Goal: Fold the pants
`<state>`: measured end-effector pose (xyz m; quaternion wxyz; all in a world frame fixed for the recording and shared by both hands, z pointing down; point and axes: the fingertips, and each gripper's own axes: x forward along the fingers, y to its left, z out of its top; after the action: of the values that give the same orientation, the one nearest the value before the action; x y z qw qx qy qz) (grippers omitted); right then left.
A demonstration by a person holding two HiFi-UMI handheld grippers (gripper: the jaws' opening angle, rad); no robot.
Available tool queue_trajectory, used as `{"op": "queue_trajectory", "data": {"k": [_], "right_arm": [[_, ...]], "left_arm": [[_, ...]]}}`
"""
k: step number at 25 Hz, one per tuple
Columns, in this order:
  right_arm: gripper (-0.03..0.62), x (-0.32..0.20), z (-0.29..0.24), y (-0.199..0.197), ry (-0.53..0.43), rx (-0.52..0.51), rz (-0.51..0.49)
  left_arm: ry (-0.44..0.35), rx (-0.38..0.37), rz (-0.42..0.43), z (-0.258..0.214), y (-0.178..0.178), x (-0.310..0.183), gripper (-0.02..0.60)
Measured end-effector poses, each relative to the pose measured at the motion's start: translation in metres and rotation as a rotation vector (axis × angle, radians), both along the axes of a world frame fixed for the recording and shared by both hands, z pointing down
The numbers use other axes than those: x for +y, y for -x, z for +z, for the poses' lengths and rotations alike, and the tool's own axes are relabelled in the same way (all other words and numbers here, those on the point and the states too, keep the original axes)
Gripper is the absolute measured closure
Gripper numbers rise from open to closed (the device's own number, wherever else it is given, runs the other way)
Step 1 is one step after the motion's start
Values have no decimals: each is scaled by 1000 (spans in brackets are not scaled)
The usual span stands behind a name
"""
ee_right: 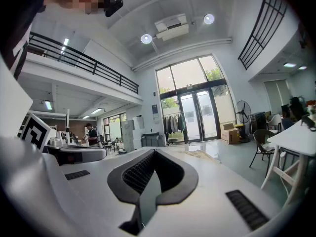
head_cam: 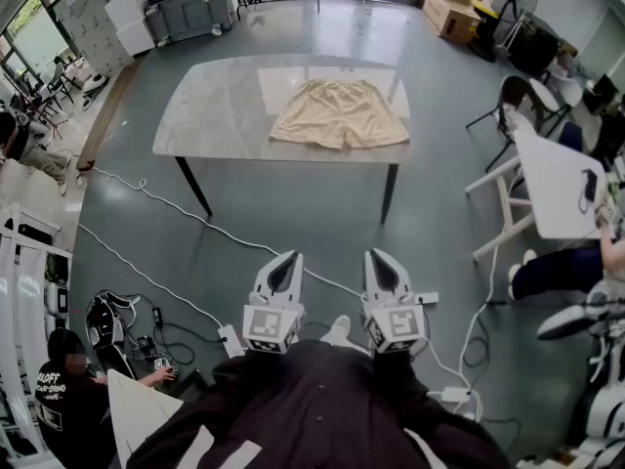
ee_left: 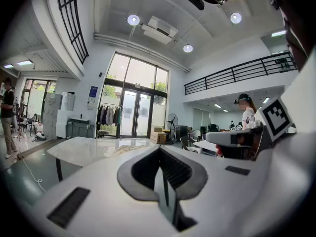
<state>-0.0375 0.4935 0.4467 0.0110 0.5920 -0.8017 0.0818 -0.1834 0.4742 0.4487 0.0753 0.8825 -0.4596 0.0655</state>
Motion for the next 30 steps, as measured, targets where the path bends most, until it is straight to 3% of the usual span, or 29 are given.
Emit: {"op": "queue_trajectory", "data": {"k": [10, 17, 30], "right_arm": [[589, -10, -2, -51, -15, 2, -17], [589, -22, 6, -64, -10, -33, -44], [589, -118, 28, -67, 4, -13, -105]], "left_arm": [[-38, -42, -21, 4, -48, -5, 578], [0, -46, -49, 19, -62, -8, 578], [35, -15, -72, 50, -78, -105, 578]]}}
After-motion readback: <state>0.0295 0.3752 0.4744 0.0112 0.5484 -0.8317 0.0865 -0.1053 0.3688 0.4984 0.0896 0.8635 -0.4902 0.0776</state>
